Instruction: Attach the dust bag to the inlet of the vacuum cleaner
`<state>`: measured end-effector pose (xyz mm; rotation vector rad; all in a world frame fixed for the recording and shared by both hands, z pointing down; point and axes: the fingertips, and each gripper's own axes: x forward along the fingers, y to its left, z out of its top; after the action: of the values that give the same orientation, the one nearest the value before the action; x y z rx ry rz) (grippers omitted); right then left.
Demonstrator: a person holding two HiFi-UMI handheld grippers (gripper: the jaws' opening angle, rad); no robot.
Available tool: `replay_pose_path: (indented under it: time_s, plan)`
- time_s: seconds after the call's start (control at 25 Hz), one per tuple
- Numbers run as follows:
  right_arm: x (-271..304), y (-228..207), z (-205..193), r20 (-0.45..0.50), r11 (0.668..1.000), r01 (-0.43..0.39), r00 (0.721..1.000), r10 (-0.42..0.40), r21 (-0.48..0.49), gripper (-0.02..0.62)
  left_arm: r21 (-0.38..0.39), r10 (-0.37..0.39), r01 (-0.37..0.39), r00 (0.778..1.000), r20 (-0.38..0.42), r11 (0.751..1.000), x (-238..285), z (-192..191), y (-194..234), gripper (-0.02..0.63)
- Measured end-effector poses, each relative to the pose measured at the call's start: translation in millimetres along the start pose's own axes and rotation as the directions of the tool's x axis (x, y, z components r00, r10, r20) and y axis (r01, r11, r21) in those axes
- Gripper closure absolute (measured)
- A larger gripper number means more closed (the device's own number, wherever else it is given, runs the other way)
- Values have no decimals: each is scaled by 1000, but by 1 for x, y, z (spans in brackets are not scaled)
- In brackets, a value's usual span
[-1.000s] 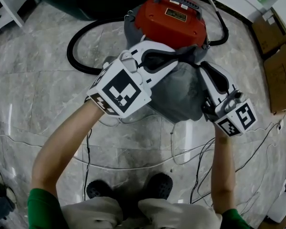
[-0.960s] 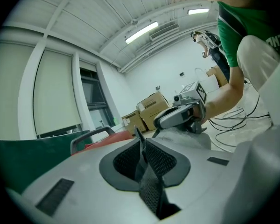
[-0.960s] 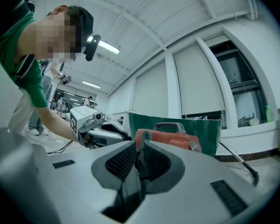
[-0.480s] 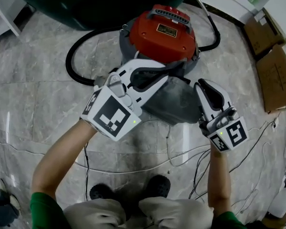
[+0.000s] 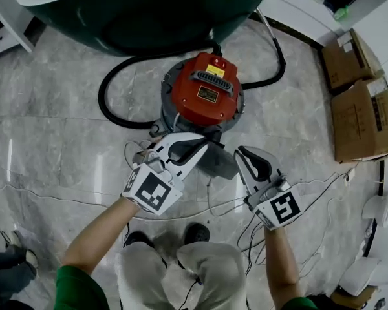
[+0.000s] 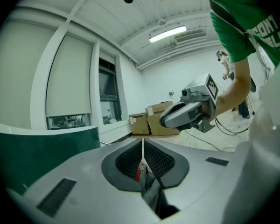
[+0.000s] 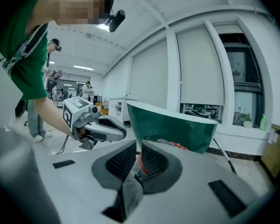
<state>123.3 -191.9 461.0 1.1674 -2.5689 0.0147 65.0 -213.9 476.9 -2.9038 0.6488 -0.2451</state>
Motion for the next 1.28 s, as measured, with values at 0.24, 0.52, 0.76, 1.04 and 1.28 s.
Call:
replay_pose_path:
  time_s: [0.24,0.52,0.76,1.04,1.28]
  plan:
    - [-33,29,110,-57,990,-27,998,35,138,586,-194,8,-18,999,-52,981,-57,103,13,601]
    - [-51,69,262,-84,974,-68,993,88,214,587,-366,95,-132,989,-117,921,-156,223,27,601]
    - [-65,120,396,-72,969,-83,992,103,234,588,-406,137,-162,986,-90,899,-232,342,45,603]
    - [-96,158,475,-56,974,-91,993,104,207,588,-395,197,-208,978,-69,895,-286,418,50,603]
    - [-119,174,505,-59,972,-65,995,81,227,588,-394,235,-233,971,-45,889,-319,461,51,603]
